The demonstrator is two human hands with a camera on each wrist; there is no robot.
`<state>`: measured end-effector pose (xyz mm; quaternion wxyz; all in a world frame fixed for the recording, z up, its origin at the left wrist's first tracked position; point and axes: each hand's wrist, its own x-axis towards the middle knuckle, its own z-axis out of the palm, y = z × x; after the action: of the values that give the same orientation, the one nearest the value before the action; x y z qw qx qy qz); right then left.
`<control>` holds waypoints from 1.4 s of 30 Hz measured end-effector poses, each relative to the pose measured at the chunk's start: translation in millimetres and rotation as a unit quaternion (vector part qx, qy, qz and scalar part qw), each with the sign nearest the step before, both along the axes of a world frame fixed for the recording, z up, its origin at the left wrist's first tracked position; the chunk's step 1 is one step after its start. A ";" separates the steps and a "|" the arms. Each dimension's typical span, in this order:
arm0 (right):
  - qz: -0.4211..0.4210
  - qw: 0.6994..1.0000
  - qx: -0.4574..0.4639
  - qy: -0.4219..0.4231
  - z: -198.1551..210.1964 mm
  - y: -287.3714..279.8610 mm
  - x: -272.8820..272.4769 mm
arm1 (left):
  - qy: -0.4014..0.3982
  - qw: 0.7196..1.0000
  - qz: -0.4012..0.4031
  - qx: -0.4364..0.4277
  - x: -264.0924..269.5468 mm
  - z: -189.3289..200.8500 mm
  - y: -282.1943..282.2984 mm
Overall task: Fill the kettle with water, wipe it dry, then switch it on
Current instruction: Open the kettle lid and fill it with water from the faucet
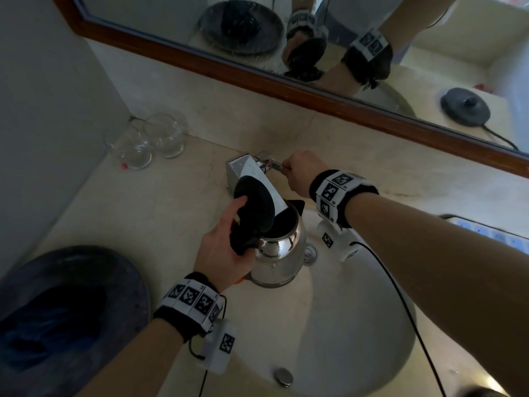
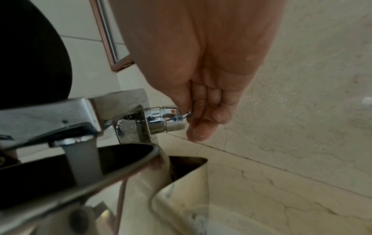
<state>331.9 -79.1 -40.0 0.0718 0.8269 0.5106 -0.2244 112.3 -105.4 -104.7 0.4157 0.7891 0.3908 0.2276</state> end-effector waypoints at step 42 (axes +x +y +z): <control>-0.012 1.000 0.012 -0.014 -2.7 0.4 -1.0 | -0.033 0.999 0.021 0.018 -0.3 3.3 -4.3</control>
<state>330.9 -78.7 -42.7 0.0663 0.8368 0.5026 -0.2069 111.9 -109.7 -101.4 0.4091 0.7801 0.3896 0.2691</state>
